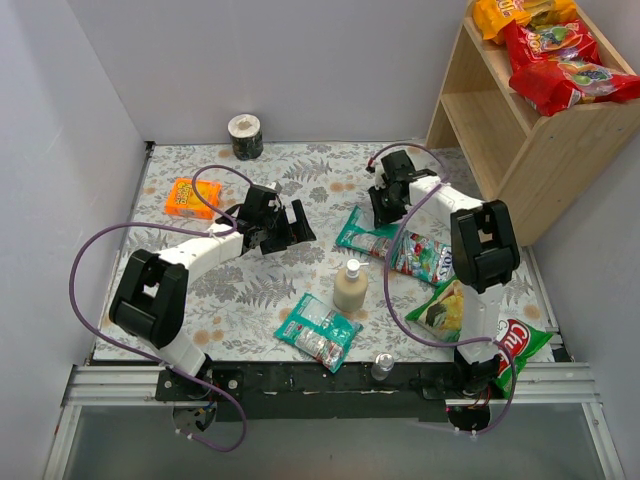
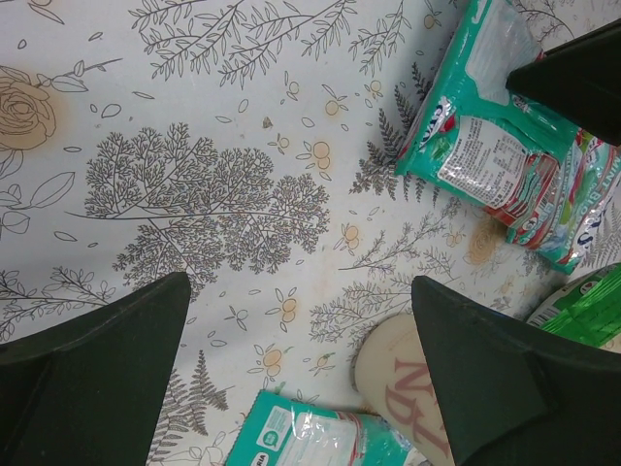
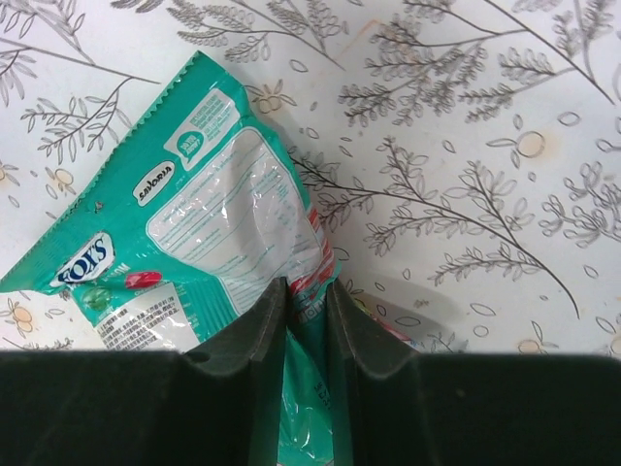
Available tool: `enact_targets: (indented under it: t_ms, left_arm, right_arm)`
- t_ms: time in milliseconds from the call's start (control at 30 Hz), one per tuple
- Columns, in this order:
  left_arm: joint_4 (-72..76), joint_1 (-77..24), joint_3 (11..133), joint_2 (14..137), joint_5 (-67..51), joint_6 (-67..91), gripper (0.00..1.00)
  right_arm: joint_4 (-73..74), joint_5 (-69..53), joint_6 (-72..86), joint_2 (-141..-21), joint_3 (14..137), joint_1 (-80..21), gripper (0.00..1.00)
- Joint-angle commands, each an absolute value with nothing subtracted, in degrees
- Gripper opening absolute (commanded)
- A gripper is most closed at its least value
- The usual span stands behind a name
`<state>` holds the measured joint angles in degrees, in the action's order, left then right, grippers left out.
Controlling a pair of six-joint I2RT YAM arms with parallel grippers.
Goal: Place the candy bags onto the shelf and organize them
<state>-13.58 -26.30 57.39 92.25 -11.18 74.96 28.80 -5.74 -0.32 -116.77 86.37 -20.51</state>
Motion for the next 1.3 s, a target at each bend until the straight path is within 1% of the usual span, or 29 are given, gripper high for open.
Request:
enact_targets:
  t_ms: [0,267,600,900,1133,1267]
  left_arm:
    - [-14.8,-25.8,58.0,88.8,-11.2,73.4,0.98]
    - [-15.4,-25.8,58.3,87.9,-10.5,72.2,0.98]
    - [-15.6,-25.8,58.2,87.4,-10.1,71.2,0.98]
    - [-15.7,-25.7,58.8,88.0,-10.5,70.8,0.98]
    - [-15.7,-25.7,58.9,88.5,-10.9,70.8,0.98]
    - [-15.7,-25.7,59.1,88.6,-11.0,70.9,0.98]
  right_arm:
    - [29.2,-0.3,3.5,-112.1,88.9,-19.9,0.01]
    - [26.8,10.7,8.3,-107.6,98.0,-19.9,0.01]
    - [26.1,21.0,12.5,-108.1,110.0,-18.0,0.01]
    - [20.7,27.7,15.1,-104.8,109.6,-15.0,0.01]
    - [14.6,33.8,20.3,-99.2,102.1,-13.5,0.01]
    - [13.0,36.8,23.4,-97.7,99.9,-13.4,0.01]
